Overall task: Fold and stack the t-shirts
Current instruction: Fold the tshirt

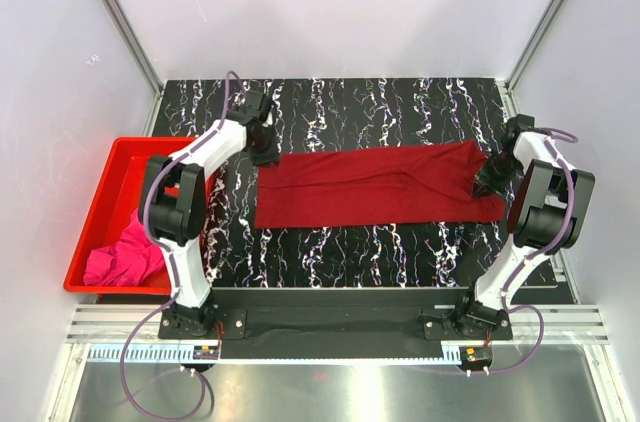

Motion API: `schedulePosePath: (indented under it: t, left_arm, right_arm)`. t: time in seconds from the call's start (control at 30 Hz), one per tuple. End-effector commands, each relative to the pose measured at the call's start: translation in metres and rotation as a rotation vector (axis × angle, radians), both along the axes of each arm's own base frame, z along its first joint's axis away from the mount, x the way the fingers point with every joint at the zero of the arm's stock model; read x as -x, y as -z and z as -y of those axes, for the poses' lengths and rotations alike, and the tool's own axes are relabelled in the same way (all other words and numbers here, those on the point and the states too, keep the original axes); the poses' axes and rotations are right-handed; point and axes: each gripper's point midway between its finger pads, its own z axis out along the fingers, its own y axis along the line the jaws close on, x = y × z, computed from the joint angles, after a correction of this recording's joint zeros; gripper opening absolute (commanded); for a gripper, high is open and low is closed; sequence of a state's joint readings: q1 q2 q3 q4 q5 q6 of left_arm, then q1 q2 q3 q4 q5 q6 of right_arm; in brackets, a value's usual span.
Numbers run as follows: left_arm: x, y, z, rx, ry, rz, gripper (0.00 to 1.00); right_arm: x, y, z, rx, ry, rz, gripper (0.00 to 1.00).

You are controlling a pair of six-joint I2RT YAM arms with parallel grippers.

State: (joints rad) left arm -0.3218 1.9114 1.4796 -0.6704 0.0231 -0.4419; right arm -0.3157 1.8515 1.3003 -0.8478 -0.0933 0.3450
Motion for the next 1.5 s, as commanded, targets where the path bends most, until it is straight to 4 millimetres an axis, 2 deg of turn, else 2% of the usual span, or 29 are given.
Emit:
schedulePosePath:
  t: [0.0, 0.07, 0.1, 0.27, 0.47, 0.7, 1.07, 1.17, 1.4, 1.47]
  left_arm:
    - [-0.006, 0.005, -0.013, -0.001, -0.034, -0.029, 0.31]
    - [-0.004, 0.012, -0.014, 0.006, -0.04, -0.048, 0.31]
    - [-0.004, 0.017, -0.013, 0.006, -0.042, -0.056, 0.31]
    - [0.003, 0.034, -0.015, 0.006, -0.062, -0.098, 0.31]
    - [0.01, 0.05, -0.026, -0.007, -0.087, -0.15, 0.3]
    - [0.015, 0.055, -0.034, -0.008, -0.097, -0.165, 0.3]
    - [0.019, 0.057, -0.041, -0.03, -0.092, -0.181, 0.3]
    - [0.02, 0.057, -0.043, -0.036, -0.089, -0.18, 0.3]
    - [0.02, 0.051, -0.046, -0.047, -0.083, -0.168, 0.3]
    - [0.017, 0.043, -0.047, -0.053, -0.084, -0.145, 0.31]
  right_arm:
    - [-0.002, -0.005, 0.009, 0.041, 0.016, 0.009, 0.12]
    - [0.003, -0.009, 0.011, 0.055, 0.022, -0.002, 0.02]
    - [0.003, -0.016, 0.012, 0.068, 0.023, 0.008, 0.0]
    - [0.012, -0.049, 0.015, 0.11, 0.034, 0.034, 0.0]
    - [0.027, -0.068, 0.02, 0.162, 0.039, 0.03, 0.0]
    - [0.039, -0.073, 0.025, 0.209, 0.036, 0.013, 0.0]
    - [0.033, -0.083, 0.035, 0.249, 0.03, 0.02, 0.0]
    - [0.037, -0.082, 0.038, 0.269, 0.025, 0.006, 0.0]
    - [0.049, -0.063, 0.034, 0.256, 0.024, -0.036, 0.0]
    - [0.058, -0.047, 0.029, 0.231, 0.019, -0.078, 0.06]
